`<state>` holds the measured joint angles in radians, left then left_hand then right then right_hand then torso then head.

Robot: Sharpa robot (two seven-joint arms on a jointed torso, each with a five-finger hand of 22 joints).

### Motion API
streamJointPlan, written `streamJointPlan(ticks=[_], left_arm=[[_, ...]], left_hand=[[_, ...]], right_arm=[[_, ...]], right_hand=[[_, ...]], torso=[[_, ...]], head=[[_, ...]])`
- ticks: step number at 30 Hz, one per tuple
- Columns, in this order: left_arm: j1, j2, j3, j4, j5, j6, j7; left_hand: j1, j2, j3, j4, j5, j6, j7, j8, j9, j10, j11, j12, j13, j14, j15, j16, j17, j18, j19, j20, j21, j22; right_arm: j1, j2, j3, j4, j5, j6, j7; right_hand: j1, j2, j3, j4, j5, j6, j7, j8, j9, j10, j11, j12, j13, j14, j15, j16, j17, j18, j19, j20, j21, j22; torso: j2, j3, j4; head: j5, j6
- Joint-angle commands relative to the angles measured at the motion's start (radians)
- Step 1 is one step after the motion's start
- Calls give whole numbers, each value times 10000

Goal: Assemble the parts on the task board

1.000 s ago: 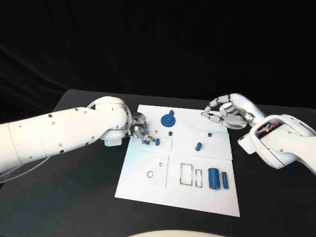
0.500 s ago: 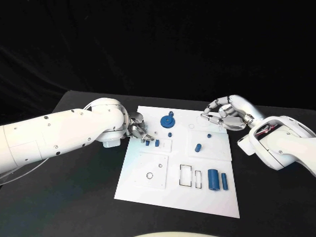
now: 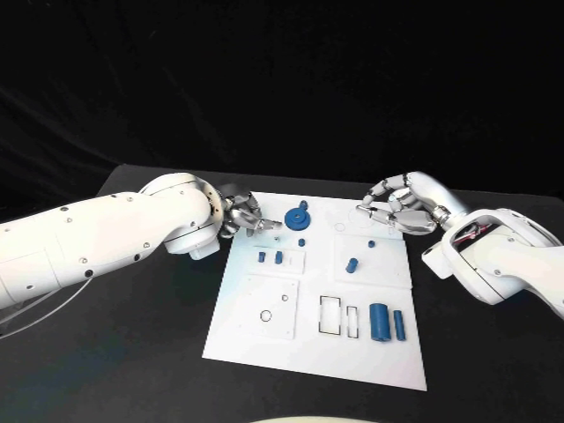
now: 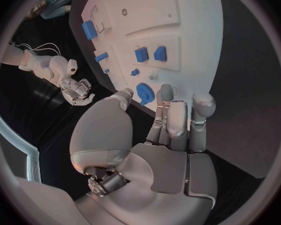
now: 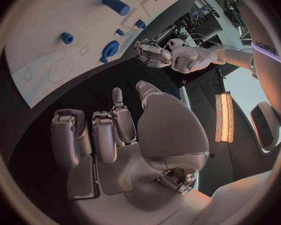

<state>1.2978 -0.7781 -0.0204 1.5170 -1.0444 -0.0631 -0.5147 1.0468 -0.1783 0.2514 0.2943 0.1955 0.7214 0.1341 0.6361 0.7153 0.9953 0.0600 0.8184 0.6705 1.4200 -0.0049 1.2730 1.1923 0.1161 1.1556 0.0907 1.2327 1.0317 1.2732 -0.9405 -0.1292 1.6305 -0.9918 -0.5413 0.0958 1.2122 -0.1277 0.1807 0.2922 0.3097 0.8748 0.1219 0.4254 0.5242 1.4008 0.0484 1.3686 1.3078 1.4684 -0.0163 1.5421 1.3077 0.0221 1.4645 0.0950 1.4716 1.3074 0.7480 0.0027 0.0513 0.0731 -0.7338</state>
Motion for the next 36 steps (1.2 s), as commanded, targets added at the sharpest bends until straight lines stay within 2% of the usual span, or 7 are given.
streamJointPlan(ticks=[1,5,9,14,16,21,36], left_arm=[[-1,46,-19,48,442,-1259,1661],[-76,161,-122,10,-237,-1735,3014],[-311,371,-218,-85,-1719,-2404,4271],[-563,700,-317,-258,-3656,-2796,4549],[-622,823,-349,-338,-4201,-2681,4425],[-717,1047,-399,-503,-5056,-2151,4121],[-801,1491,-439,-805,-5740,-952,3457]], left_hand=[[550,137,-21,-36,152,-242,121,-77,-126,-415,126,-279,-250,-375,91,-554,-631,231,-529,90,-536,-693],[2871,302,1260,-697,332,-695,322,-415,-508,-1286,263,-964,-790,-1293,205,-1727,-1904,503,-1646,212,-1629,-2024],[4027,-317,2728,-855,224,-311,437,-712,-1145,-1446,413,-1402,-1434,-2139,374,-2421,-2725,659,-2486,346,-2353,-2809],[4118,-1038,3291,-793,125,-279,427,-1115,-1754,-1752,517,-1694,-1960,-2849,474,-2689,-3297,642,-2769,467,-2387,-2727],[4071,-1116,3284,-762,107,-224,417,-1145,-1839,-1796,525,-1751,-2059,-2858,482,-2607,-3289,647,-2796,487,-2383,-2710],[3793,-1140,2462,-697,61,-98,271,-1429,-2330,-2030,457,-2162,-2671,-2838,484,-2171,-3358,673,-2815,538,-2379,-2654],[4168,-1131,2243,-513,73,342,154,-1717,-2999,-1875,425,-2685,-3635,-2363,391,-1075,-3271,441,-1818,477,-1304,-1335]], right_arm=[[-17,3,0,-6,0,13,78],[-29,-1,0,-13,14,17,85],[-41,0,0,-29,29,24,99],[-56,19,0,-59,45,34,112],[-60,28,0,-67,51,41,117],[-65,47,0,-84,69,46,127],[-86,86,0,-102,89,12,145]], right_hand=[[-108,-22,-68,6,57,-69,6,43,9,-40,-36,-67,557,826,-59,-61,1784,66,363,-78,-64,1972],[-119,-19,-70,5,59,-76,7,42,13,-48,-36,-77,547,824,-60,-64,1778,69,356,-78,-76,1966],[-120,-17,-69,3,61,-79,7,42,14,-56,-36,-86,539,823,-60,-66,1774,73,347,-78,-90,1957],[-120,-10,-64,-3,69,-106,11,30,14,-229,-34,-294,335,808,-59,-93,1711,95,292,-78,-175,1905],[-120,-7,-60,-6,73,-130,15,22,16,-309,-32,-391,243,799,-59,-110,1674,108,261,-77,-223,1876],[-116,2,-38,-11,80,-224,34,-1,45,-759,-17,-977,-306,705,-49,-280,1325,194,45,-71,-569,1673],[-115,5,-28,-9,85,-248,39,-3,60,-864,-16,-1137,-454,681,-48,-327,1241,218,-15,-70,-672,1614]], torso=[[0,-1,4],[-7,-15,16],[-6,-12,13],[17,-12,-24],[21,-9,-28],[35,-8,-27],[65,-6,-53]], head=[[-53,36],[-118,59],[-180,87],[-201,151],[-213,155],[-241,132],[-235,97]])
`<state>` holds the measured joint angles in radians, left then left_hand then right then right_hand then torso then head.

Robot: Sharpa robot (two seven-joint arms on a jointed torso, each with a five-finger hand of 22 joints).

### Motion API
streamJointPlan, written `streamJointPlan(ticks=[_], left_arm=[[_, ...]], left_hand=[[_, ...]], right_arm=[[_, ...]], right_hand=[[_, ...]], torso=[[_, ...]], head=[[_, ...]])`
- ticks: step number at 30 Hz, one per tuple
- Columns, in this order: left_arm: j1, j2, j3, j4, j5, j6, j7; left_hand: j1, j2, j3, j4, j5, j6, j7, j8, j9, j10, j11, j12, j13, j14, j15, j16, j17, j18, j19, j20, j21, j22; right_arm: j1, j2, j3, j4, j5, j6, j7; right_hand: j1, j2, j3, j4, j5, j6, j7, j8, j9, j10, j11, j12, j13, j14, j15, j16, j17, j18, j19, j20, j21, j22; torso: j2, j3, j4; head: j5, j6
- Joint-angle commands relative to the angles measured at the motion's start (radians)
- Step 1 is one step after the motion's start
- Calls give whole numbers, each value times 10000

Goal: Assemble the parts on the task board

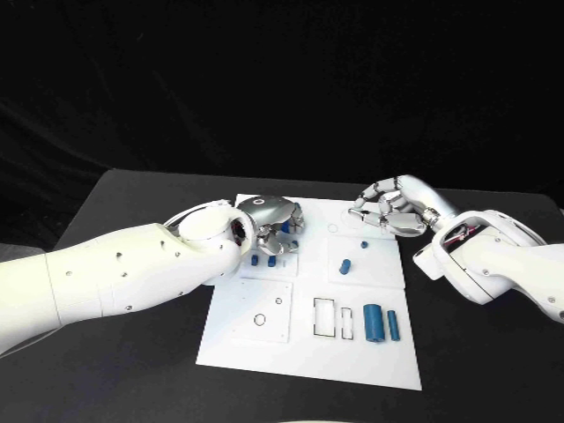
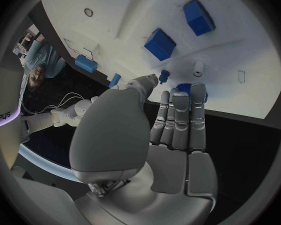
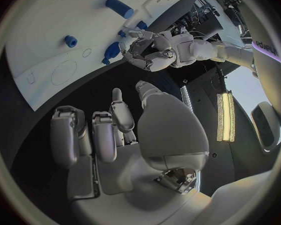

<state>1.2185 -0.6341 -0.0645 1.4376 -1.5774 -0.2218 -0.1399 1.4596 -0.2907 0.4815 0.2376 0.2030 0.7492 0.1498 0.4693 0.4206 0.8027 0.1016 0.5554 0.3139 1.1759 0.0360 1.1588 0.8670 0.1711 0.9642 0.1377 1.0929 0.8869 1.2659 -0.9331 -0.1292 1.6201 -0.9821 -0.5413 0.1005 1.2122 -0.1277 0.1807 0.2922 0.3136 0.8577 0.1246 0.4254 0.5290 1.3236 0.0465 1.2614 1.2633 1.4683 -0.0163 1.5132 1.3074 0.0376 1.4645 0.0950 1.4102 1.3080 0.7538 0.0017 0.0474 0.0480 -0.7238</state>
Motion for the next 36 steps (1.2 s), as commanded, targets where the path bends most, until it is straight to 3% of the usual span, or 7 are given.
streamJointPlan(ticks=[1,7,21,25,36], left_arm=[[-8,68,2,-20,-417,687,-328],[-9,150,1,-76,-407,833,-400],[-12,340,-1,-275,-253,922,-396],[-12,361,-1,-312,-195,930,-401],[-12,390,-1,-328,-47,939,-215]], left_hand=[[45,1,-75,70,-5,93,0,-59,-78,82,4,-69,-106,149,-13,158,51,-141,233,3,218,279],[179,55,-6,109,13,244,-19,-96,-191,246,-6,-134,-276,308,-26,414,120,-194,452,-10,469,581],[660,361,863,-35,-7,878,-72,-264,-522,1152,-113,-442,-837,770,-112,1100,351,-322,958,-90,1156,1389],[764,467,1139,-238,-22,1087,-40,-336,-609,1470,-125,-575,-1003,948,-130,1298,459,-378,1175,-119,1421,1706],[678,453,1437,-633,-27,1458,-69,-533,-763,1951,-172,-964,-1318,1059,-170,1458,300,-409,1248,-156,1682,1997]], right_arm=[[-14,13,0,3,-7,10,98],[-16,18,0,5,-7,5,96],[-17,29,0,9,-6,15,90],[-18,33,0,9,-6,16,91],[-21,34,0,6,-6,18,92]], right_hand=[[-115,6,-28,-9,46,-77,12,-3,12,-92,3,-66,-8,681,-48,-39,1244,64,-15,-70,-58,1609],[-115,6,-28,-9,46,-77,12,-3,12,-92,3,-66,-8,681,-48,-39,1244,64,-15,-70,-58,1609],[-117,11,-24,-8,48,-79,11,-1,17,-92,4,-75,-16,676,-49,-49,1228,69,-27,-70,-78,1598],[-118,14,-21,-8,49,-75,9,3,21,-83,3,-71,-12,676,-49,-51,1227,68,-25,-70,-79,1598],[-119,17,-19,-8,50,-70,8,7,24,-64,2,-52,7,678,-50,-49,1234,67,-22,-70,-76,1601]], torso=[[12,2,-16],[10,1,6],[9,4,-2],[2,5,5],[-8,3,5]], head=[[16,1],[-10,-8],[-16,-29],[-23,-41],[-28,-49]])
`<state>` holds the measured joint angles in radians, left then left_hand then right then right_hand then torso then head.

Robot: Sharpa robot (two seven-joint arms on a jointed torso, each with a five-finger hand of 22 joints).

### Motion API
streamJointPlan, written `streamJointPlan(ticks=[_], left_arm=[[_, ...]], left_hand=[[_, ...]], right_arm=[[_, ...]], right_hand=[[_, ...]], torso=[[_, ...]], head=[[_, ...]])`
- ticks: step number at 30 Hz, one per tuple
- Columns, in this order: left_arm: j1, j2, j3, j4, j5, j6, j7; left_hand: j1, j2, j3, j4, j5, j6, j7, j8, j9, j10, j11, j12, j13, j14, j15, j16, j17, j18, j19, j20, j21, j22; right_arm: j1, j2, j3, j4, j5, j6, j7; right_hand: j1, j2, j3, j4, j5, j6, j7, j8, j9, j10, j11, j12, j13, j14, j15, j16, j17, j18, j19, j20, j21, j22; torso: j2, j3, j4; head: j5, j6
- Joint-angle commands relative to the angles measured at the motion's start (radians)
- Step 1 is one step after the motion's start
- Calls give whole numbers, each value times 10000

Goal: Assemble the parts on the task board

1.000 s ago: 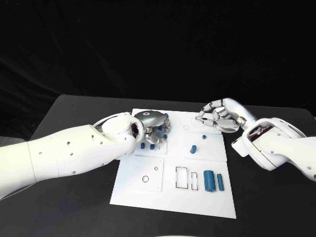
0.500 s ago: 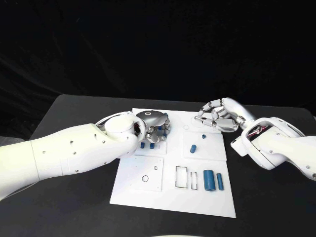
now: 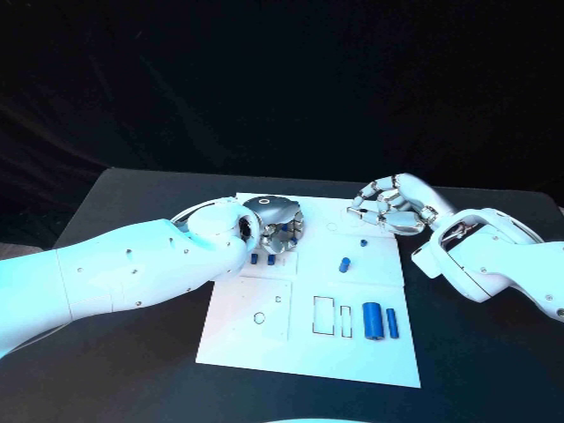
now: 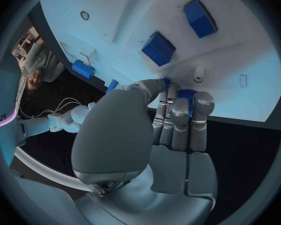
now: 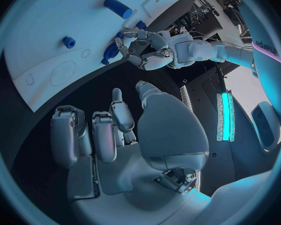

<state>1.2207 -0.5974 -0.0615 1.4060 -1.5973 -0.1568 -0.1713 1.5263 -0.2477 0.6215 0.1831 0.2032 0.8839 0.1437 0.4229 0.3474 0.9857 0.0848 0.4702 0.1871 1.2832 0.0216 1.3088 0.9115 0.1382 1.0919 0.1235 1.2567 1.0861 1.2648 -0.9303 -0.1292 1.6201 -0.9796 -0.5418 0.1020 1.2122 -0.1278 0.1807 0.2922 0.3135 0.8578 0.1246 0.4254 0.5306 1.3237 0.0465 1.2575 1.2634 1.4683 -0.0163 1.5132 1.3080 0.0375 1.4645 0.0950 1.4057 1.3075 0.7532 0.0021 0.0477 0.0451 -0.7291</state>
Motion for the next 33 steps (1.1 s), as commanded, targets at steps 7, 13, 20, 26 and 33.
streamJointPlan(ticks=[7,13,20,26,33], left_arm=[[-35,-23,-31,20,202,54,185],[-32,-205,37,239,315,-143,181],[-26,-373,123,458,415,-375,170],[-22,-584,305,724,516,-422,130],[80,-1097,549,1192,814,-150,-11]], left_hand=[[-115,-24,94,-199,-37,248,16,-165,-85,315,9,-305,-170,0,-25,-4,-205,-82,-68,-19,84,53],[-279,-99,86,-217,-27,319,92,-242,-125,433,65,-432,-241,60,14,74,-174,-96,-40,2,124,116],[-368,-129,73,-223,-28,412,94,-255,-134,547,61,-465,-257,160,22,175,-50,-122,71,19,196,230],[-447,-180,57,-232,-17,508,80,-262,-141,648,42,-490,-263,212,9,229,-35,-135,141,21,239,295],[-519,-236,43,-220,-15,535,71,-289,-155,687,39,-524,-272,293,7,312,99,-150,203,23,275,354]], right_arm=[[-10,-5,0,6,-31,7,79],[-11,-13,0,-15,-31,-5,77],[-12,-8,0,-52,-31,-33,83],[-21,-3,0,-79,-31,-53,87],[-33,6,0,-97,-31,-56,85]], right_hand=[[-119,20,-16,-8,52,-59,4,15,15,-32,0,21,37,677,-51,-51,1226,65,-16,-70,-23,1611],[-119,20,-16,-8,52,-59,4,15,15,-32,0,21,37,677,-51,-51,1226,65,-16,-70,-23,1611],[-121,20,-16,-9,53,-53,2,19,19,-40,-2,6,22,677,-52,-52,1227,71,-31,-71,-49,1596],[-121,20,-16,-9,53,-53,2,19,19,-40,-2,6,22,677,-52,-52,1227,71,-31,-71,-49,1596],[-127,22,-16,-5,53,-46,0,25,24,-26,-4,16,31,676,-53,-56,1222,72,-32,-71,-52,1595]], torso=[[-10,5,2],[-6,-5,6],[-6,-4,3],[-12,-13,14],[-39,-1,46]], head=[[6,31],[-20,57],[-12,100],[-12,123],[12,142]])
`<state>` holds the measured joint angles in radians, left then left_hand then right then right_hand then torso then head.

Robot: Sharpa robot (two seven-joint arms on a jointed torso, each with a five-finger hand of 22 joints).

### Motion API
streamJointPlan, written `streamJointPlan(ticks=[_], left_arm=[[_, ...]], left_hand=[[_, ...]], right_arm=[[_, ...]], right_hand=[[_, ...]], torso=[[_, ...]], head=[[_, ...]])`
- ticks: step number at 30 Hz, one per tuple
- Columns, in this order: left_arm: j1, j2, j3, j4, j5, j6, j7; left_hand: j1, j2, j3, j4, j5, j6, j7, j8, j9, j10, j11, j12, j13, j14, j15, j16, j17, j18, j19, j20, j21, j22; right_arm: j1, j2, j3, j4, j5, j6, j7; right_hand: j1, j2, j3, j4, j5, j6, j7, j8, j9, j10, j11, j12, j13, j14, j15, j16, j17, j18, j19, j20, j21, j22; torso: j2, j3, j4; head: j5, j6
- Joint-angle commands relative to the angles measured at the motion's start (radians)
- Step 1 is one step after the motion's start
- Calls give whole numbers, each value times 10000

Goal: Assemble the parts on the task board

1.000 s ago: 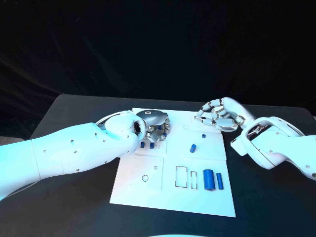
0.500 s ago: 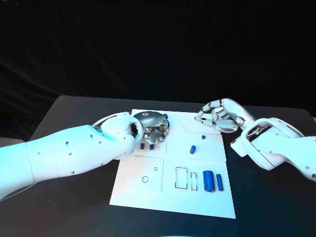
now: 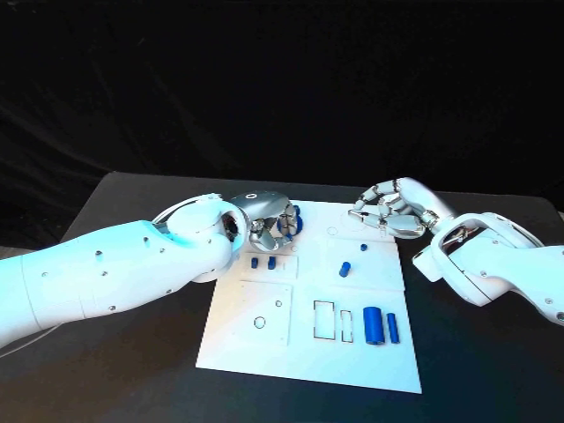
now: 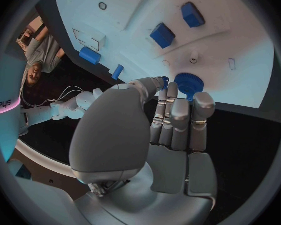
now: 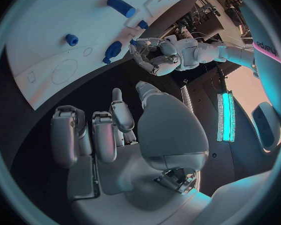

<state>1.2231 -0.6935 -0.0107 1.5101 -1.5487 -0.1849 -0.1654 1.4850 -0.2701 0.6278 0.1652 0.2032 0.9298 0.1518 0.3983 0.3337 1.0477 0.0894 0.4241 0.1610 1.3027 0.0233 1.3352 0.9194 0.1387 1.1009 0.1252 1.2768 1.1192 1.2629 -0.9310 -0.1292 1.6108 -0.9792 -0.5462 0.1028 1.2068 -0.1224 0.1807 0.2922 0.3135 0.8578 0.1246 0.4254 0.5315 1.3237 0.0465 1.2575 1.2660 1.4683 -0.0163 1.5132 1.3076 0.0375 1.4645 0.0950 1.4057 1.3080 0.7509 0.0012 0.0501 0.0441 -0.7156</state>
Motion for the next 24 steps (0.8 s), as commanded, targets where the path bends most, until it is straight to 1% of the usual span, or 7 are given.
streamJointPlan(ticks=[1,2,6,10,12,17,24], left_arm=[[77,-226,58,194,388,211,-97],[87,-277,66,211,425,256,-114],[120,-526,90,208,600,450,-137],[102,-713,93,143,703,495,-100],[93,-783,91,112,729,503,-86],[79,-866,82,63,770,540,-53],[28,-844,34,-16,914,606,2]], left_hand=[[-111,-13,-21,-41,-15,81,-12,-43,-18,74,-9,-64,-11,105,-12,55,33,-157,123,5,80,32],[-114,-13,-20,-41,-15,84,-13,-43,-18,78,-10,-65,-11,108,-12,59,38,-158,128,6,83,37],[-117,-15,-20,-41,-15,89,-16,-44,-19,85,-12,-66,-11,118,-14,69,56,-158,125,6,81,35],[-124,-23,-22,-41,-15,95,-18,-46,-20,91,-14,-71,-12,94,-15,49,-10,-147,87,6,56,-2],[-125,-24,-22,-41,-15,97,-18,-47,-21,93,-14,-73,-13,93,-15,50,-13,-150,95,6,61,6],[-132,-24,-20,-40,-14,112,-20,-46,-21,106,-17,-76,-13,103,-17,61,5,-159,130,5,82,41],[-141,-23,-14,-41,-13,144,-27,-44,-20,138,-26,-82,-14,125,-22,85,41,-164,150,4,93,61]], right_arm=[[-17,12,0,-7,-35,-11,76],[-19,12,0,-10,-35,-11,76],[-34,13,0,-21,-34,-10,76],[-66,14,0,-21,-30,-6,81],[-79,13,1,-22,-28,-4,82],[-99,18,1,-23,-26,-1,85],[-111,20,1,-23,-25,3,89]], right_hand=[[-73,-32,-16,-6,53,-46,0,25,15,-26,-4,16,4,676,-53,-56,1226,72,-32,-71,-52,1589],[-73,-32,-16,-6,53,-46,0,25,15,-26,-4,16,4,676,-53,-56,1226,72,-32,-71,-52,1589],[-73,-32,-16,-6,53,-46,0,25,15,-26,-4,16,4,676,-53,-56,1226,72,-32,-71,-52,1589],[-73,-32,-16,-6,53,-46,0,25,15,-26,-4,16,4,676,-53,-56,1226,72,-32,-71,-52,1589],[-73,-32,-16,-6,53,-46,0,25,15,-26,-4,16,4,676,-53,-56,1226,72,-32,-71,-52,1589],[-73,-32,-16,-6,53,-46,0,25,15,-26,-4,16,4,676,-53,-56,1226,72,-32,-71,-52,1589],[-73,-32,-16,-6,53,-46,0,25,15,-26,-4,16,4,676,-53,-56,1226,72,-32,-71,-52,1589]], torso=[[-21,9,28],[-29,10,37],[-12,5,33],[6,-8,24],[7,-7,16],[9,2,-1],[25,-6,-13]], head=[[19,4],[24,-3],[44,2],[69,18],[76,22],[114,12],[131,-20]])
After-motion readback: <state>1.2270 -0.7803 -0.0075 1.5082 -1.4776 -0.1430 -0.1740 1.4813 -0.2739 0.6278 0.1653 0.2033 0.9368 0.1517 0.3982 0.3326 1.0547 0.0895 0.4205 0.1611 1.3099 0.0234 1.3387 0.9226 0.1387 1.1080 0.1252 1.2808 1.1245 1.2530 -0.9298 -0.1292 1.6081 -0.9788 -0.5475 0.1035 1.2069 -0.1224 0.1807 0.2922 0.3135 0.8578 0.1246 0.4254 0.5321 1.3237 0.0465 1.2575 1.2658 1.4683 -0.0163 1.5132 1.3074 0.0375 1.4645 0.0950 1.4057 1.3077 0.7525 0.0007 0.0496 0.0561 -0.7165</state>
